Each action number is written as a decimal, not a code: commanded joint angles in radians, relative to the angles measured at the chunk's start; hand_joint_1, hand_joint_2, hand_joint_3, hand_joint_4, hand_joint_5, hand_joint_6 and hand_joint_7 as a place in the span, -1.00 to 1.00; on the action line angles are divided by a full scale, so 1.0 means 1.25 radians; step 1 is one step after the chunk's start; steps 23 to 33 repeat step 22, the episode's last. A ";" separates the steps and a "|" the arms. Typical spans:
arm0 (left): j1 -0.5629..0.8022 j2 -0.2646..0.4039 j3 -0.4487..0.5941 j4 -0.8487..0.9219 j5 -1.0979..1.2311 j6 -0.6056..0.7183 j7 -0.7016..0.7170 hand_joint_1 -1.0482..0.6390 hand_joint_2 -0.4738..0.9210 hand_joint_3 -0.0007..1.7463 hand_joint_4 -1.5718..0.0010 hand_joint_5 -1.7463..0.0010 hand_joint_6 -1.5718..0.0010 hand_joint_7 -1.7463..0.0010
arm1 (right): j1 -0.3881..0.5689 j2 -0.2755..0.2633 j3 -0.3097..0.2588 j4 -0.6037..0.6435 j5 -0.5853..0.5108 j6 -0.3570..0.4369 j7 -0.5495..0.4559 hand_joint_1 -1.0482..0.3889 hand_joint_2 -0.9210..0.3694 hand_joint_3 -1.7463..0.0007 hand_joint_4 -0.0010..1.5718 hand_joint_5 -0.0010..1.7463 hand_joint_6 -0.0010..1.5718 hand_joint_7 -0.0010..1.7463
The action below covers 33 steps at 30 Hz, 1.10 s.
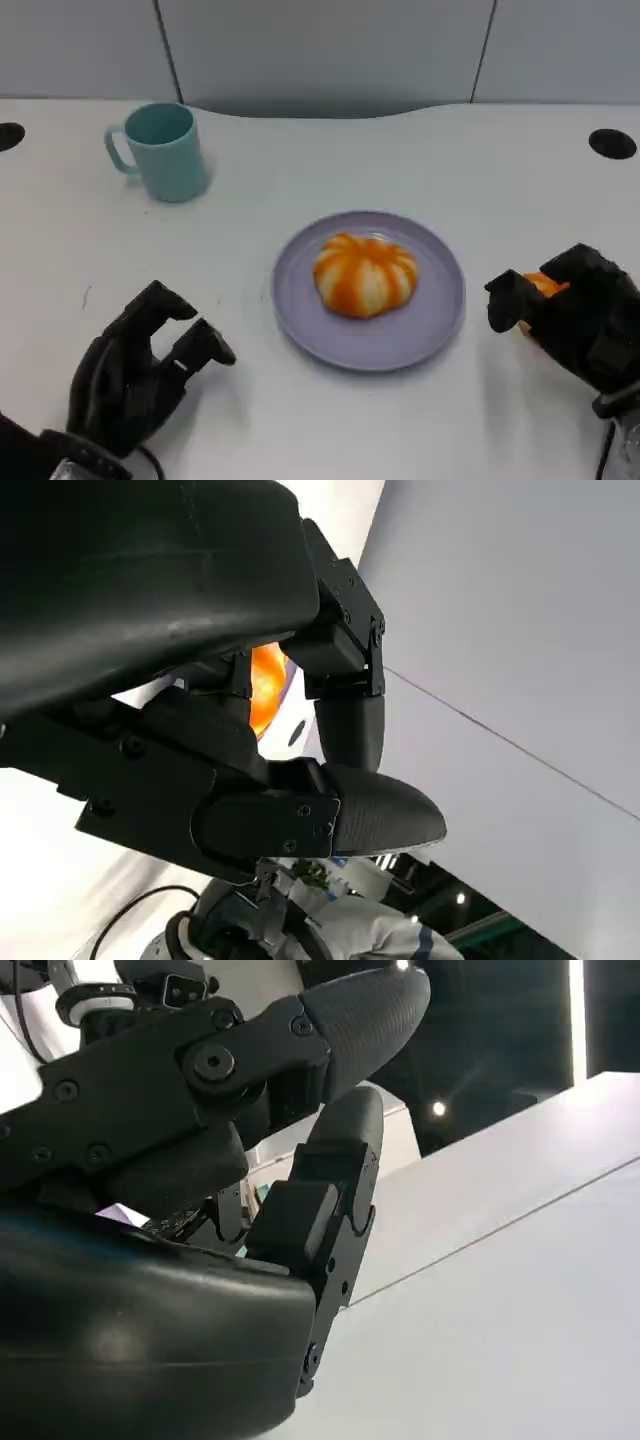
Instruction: Grasp the bread from the table and place it into the plate.
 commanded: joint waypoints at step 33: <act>-0.016 0.020 0.033 0.016 0.012 0.041 -0.026 -0.80 1.00 -0.68 0.14 -1.00 0.29 -0.88 | 0.002 0.011 0.001 -0.013 0.001 -0.047 -0.009 -0.22 -0.95 0.99 -0.03 0.53 0.48 -0.81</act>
